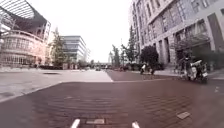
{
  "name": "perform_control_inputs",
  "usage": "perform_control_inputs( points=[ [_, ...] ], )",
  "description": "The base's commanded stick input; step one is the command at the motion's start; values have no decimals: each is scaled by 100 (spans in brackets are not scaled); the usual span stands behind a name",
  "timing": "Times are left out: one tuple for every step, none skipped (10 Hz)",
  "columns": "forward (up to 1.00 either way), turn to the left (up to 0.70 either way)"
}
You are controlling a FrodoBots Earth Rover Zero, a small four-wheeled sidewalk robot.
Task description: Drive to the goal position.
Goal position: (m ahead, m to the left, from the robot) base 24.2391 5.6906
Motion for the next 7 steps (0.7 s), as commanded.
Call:
perform_control_inputs(
  points=[
    [70, 0],
    [70, 0],
    [70, 0],
    [70, 0],
    [70, 0],
    [70, 0],
    [70, 0]
  ],
)
